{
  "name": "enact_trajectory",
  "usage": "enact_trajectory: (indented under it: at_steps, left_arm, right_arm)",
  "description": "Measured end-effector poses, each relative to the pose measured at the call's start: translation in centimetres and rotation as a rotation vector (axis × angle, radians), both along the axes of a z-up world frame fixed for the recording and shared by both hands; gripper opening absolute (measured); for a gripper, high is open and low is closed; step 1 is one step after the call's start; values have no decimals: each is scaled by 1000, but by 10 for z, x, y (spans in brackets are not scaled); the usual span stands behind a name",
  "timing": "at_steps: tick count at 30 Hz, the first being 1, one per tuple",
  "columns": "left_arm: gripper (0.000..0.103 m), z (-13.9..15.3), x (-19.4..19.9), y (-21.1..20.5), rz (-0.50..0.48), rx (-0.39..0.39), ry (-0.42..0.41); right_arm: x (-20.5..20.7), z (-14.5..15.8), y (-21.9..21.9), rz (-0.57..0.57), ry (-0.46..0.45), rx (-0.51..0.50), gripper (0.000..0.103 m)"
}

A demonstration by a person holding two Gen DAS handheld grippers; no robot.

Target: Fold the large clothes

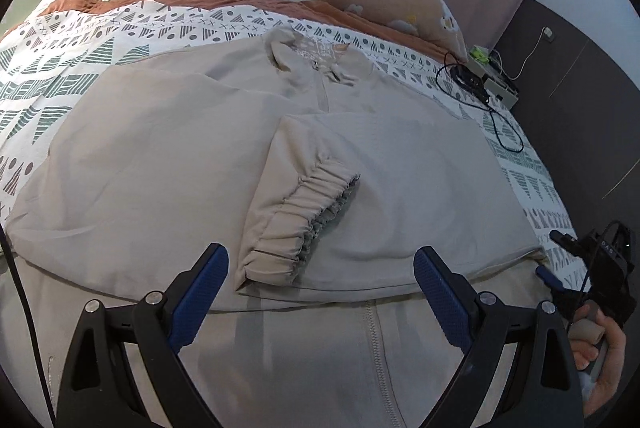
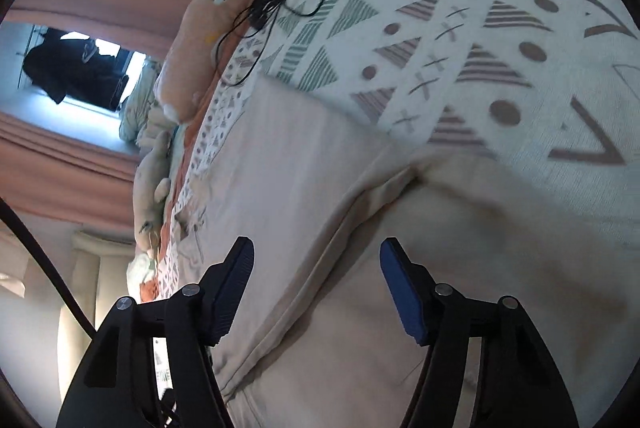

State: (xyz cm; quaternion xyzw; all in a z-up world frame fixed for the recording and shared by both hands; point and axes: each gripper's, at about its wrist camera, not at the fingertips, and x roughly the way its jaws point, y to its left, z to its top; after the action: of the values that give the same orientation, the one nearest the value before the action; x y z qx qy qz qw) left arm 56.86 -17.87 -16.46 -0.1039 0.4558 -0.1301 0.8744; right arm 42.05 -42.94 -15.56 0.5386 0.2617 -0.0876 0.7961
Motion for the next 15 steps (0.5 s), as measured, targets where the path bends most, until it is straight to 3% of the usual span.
enact_trajectory:
  at_steps: [8,10,12,15]
  left_arm:
    - [96,-32,17,-2,23,92,60]
    - [96,-35,20,4,64,169,68]
    - [96,-35,22,20,127,213,55]
    - [96,-36,25,54,226,183,79]
  right_arm:
    - [-4,-21,-17,-26,39,50,30]
    - [-4,-24,-19,-39,46,50,22]
    - [-5,-23,-19,-50,54,39,20]
    - [-1,-23,-21,-52,53,42,20]
